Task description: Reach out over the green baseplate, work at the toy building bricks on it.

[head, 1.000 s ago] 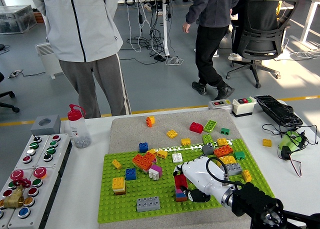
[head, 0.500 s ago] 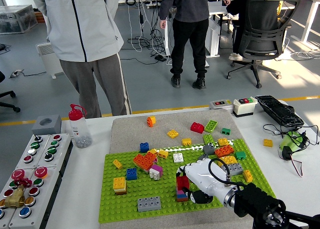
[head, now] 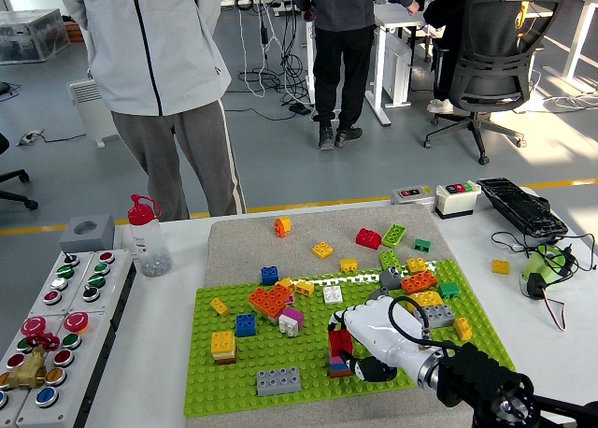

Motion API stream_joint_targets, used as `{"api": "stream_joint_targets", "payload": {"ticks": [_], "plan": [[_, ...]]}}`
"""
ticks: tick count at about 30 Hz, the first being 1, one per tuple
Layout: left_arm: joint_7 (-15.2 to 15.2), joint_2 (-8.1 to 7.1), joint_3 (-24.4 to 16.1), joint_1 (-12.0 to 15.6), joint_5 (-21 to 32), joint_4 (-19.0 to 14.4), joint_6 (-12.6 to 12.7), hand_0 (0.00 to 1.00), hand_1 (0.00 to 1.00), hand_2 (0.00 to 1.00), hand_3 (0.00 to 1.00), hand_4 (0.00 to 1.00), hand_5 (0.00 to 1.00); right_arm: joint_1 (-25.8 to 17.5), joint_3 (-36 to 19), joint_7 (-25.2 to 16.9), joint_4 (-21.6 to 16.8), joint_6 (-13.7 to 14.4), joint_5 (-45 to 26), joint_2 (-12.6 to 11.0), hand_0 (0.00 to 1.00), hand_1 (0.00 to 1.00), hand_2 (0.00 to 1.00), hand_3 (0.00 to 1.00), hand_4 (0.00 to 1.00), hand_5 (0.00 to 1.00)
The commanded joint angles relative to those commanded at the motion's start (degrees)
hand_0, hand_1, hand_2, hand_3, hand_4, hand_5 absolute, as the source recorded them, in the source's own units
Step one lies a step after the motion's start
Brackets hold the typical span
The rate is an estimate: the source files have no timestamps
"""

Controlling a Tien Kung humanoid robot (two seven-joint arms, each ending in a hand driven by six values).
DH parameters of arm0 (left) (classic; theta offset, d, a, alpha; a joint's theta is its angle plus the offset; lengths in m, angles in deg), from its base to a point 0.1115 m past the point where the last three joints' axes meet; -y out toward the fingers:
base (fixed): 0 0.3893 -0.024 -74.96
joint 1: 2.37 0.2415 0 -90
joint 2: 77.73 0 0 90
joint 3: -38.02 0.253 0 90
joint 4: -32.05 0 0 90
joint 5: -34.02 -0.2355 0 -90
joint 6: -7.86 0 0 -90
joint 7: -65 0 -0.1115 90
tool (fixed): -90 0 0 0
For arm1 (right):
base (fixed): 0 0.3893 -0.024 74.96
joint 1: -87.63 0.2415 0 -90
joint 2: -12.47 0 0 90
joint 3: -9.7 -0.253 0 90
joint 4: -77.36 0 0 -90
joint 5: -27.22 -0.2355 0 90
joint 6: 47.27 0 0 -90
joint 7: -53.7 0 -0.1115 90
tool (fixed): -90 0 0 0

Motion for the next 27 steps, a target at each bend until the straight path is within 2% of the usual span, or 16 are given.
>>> {"api": "stream_joint_targets", "payload": {"ticks": [4,5,11,12,16,17,27], "plan": [[0.01,-0.03,0.06,-0.09,0.07,0.0,-0.03,0.694,0.717,0.705,0.636,0.385,0.998,0.06,-0.22,-0.23,0.04,0.19,-0.3,-0.03,0.427,0.585,0.685,0.682,0.531,0.158],[0.01,-0.03,0.09,-0.11,0.11,0.0,-0.03,0.694,0.717,0.704,0.636,0.384,0.998,0.07,-0.26,-0.21,0.09,0.15,-0.41,-0.04,0.508,0.65,0.825,0.809,0.622,0.218],[0.03,-0.05,0.16,-0.19,0.24,0.0,-0.04,0.694,0.717,0.705,0.635,0.384,0.998,0.04,-0.32,-0.08,0.31,-0.08,-0.89,-0.02,0.508,0.65,0.825,0.809,0.622,0.218],[0.03,-0.06,0.17,-0.2,0.25,0.0,-0.04,0.694,0.717,0.705,0.635,0.384,0.998,0.04,-0.3,-0.04,0.38,-0.15,-0.95,0.01,0.536,0.681,0.906,0.878,0.704,0.291],[0.04,-0.07,0.16,-0.21,0.24,0.0,-0.05,0.694,0.717,0.705,0.635,0.384,0.998,0.02,-0.25,0.13,0.57,-0.42,-1.2,0.06,0.536,0.681,0.906,0.878,0.704,0.291],[0.03,-0.08,0.15,-0.21,0.22,0.0,-0.05,0.694,0.716,0.703,0.635,0.384,0.998,0.01,-0.24,0.18,0.59,-0.47,-1.28,0.06,0.555,0.694,0.948,0.93,0.741,0.311],[-0.02,-0.04,0.02,-0.22,0.08,0.0,-0.05,0.694,0.717,0.704,0.635,0.384,0.998,-0.14,-0.38,-0.01,0.06,-0.74,-2.87,-0.15,0.56,0.703,0.97,0.961,0.759,0.322]]}}
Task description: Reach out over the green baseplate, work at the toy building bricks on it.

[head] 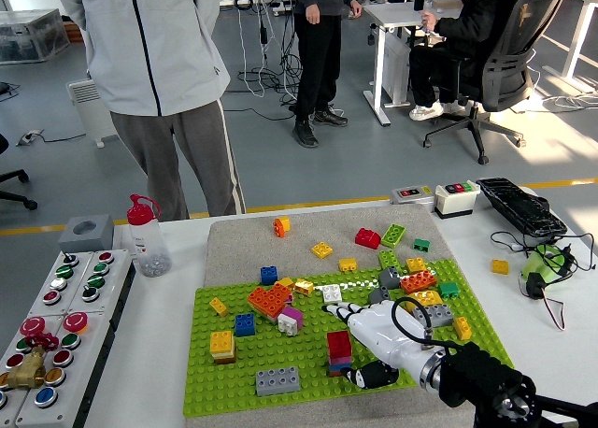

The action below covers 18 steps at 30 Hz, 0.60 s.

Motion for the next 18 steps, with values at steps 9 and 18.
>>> {"api": "stream_joint_targets", "payload": {"ticks": [9,18], "plan": [[-0.07,0.03,-0.21,0.09,-0.29,0.0,0.03,0.694,0.717,0.705,0.636,0.384,0.998,-0.33,-0.28,-0.42,-0.73,0.28,-0.68,-0.18,0.568,0.711,0.991,0.994,0.798,0.352],[-0.15,0.09,-0.34,0.34,-0.68,0.0,0.03,0.694,0.717,0.705,0.635,0.384,0.998,-1.13,-1.1,-0.91,-2.35,1.37,-1.04,-0.5,0.571,0.71,0.996,0.998,0.805,0.359]]}}
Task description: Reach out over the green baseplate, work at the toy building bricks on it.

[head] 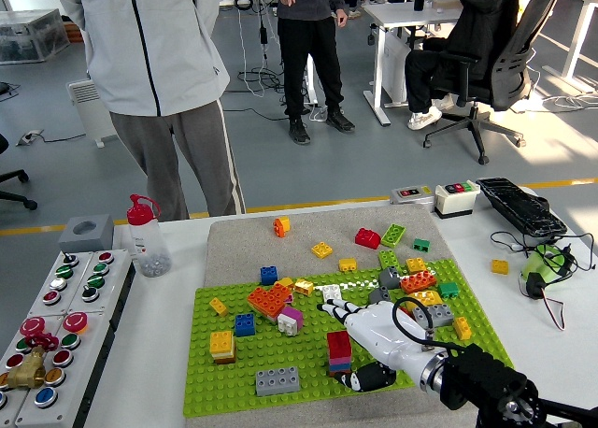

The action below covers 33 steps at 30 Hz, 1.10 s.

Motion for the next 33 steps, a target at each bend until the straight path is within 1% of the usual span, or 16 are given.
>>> {"api": "stream_joint_targets", "payload": {"ticks": [12,18,19,20,25,26,31,32,33], "plan": [[0.04,0.08,-0.05,0.19,-0.08,0.0,-0.02,0.693,0.717,0.705,0.635,0.383,0.998,-0.61,-1.28,-0.71,-2.24,1.79,0.25,-0.4,0.571,0.709,0.991,0.995,0.804,0.367],[0.04,0.21,0.09,0.19,0.09,0.0,-0.03,0.694,0.716,0.706,0.635,0.383,0.998,-0.66,-1.4,-1.55,-3.23,3.64,0.21,-0.51,0.567,0.705,0.981,0.989,0.797,0.373],[0.03,0.25,0.11,0.17,0.15,0.0,-0.04,0.694,0.716,0.706,0.635,0.383,0.998,-0.66,-1.44,-1.73,-3.39,4.13,0.19,-0.53,0.567,0.705,0.981,0.989,0.797,0.373],[0.02,0.26,0.14,0.16,0.2,0.0,-0.04,0.695,0.717,0.708,0.635,0.383,0.998,-0.65,-1.47,-1.84,-3.48,4.44,0.16,-0.55,0.559,0.695,0.964,0.961,0.771,0.37],[-0.04,0.37,0.36,0.14,0.62,0.0,-0.1,0.695,0.717,0.708,0.635,0.383,0.998,-0.57,-1.63,-2.58,-3.98,6.67,-0.06,-0.64,0.559,0.695,0.964,0.961,0.771,0.37],[-0.05,0.38,0.38,0.14,0.67,0.0,-0.11,0.695,0.718,0.709,0.635,0.382,0.998,-0.57,-1.64,-2.68,-4.04,7.03,-0.09,-0.65,0.549,0.68,0.93,0.915,0.706,0.359],[-0.05,0.4,0.5,0.13,0.86,0.0,-0.17,0.695,0.718,0.709,0.635,0.382,0.998,-0.56,-1.76,-3.38,-4.3,9.13,-0.31,-0.73,0.549,0.68,0.93,0.915,0.706,0.359],[-0.05,0.4,0.53,0.13,0.89,0.0,-0.18,0.695,0.717,0.71,0.635,0.382,0.998,-0.55,-1.77,-3.49,-4.32,9.48,-0.37,-0.74,0.542,0.662,0.907,0.89,0.635,0.334],[-0.03,0.39,0.56,0.13,0.94,0.0,-0.2,0.695,0.717,0.71,0.635,0.382,0.998,-0.57,-1.78,-3.65,-4.33,10.07,-0.46,-0.75,0.542,0.662,0.907,0.89,0.635,0.334]]}}
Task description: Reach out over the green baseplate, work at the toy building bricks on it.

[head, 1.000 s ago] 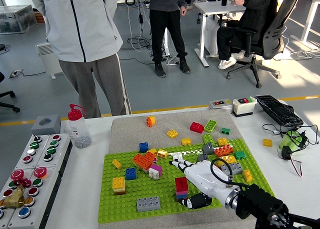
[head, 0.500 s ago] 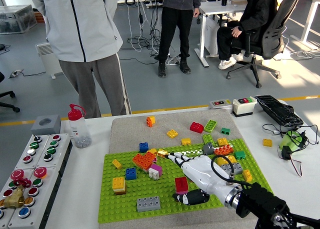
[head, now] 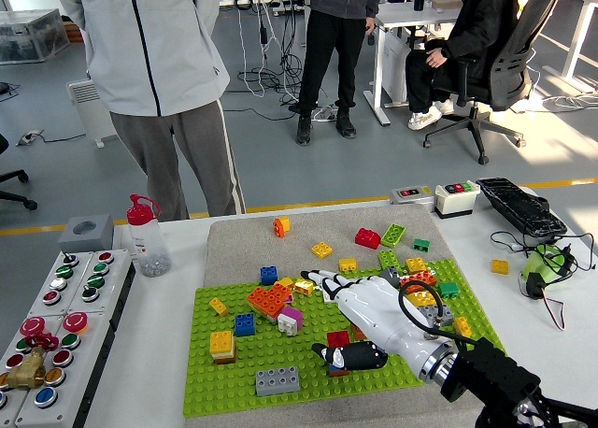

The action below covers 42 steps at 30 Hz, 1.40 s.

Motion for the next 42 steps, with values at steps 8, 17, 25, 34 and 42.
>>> {"api": "stream_joint_targets", "payload": {"ticks": [8,17,25,34,42], "plan": [[0.09,-0.01,0.1,-0.01,0.23,0.0,-0.05,0.695,0.717,0.709,0.635,0.382,0.998,-0.13,0.1,-0.78,-0.04,3.95,-0.43,-0.01,0.529,0.65,0.863,0.855,0.524,0.262],[0.0,-0.01,0.31,0.05,0.38,0.0,-0.18,0.694,0.717,0.711,0.635,0.382,0.998,-0.46,0.17,-2.25,0.54,7.82,-3.59,-0.24,0.486,0.62,0.779,0.788,0.465,0.258],[-0.05,-0.07,0.36,0.16,0.35,0.0,-0.26,0.695,0.717,0.71,0.635,0.383,0.998,-0.84,0.75,-3.7,0.62,6.93,-6.14,-0.45,0.377,0.516,0.595,0.566,0.337,0.403],[-0.14,-0.06,0.22,0.41,0.0,0.0,-0.25,0.694,0.717,0.71,0.635,0.384,0.998,-1.29,1.41,-3.61,1.06,5.09,-6.19,-0.53,0.375,0.51,0.589,0.561,0.331,0.417],[-0.17,-0.09,0.03,0.58,-0.39,0.0,-0.2,0.695,0.718,0.71,0.636,0.384,0.998,-1.73,1.6,-3.4,1.16,5.12,-5.72,-0.56,0.371,0.51,0.594,0.561,0.295,0.415]]}}
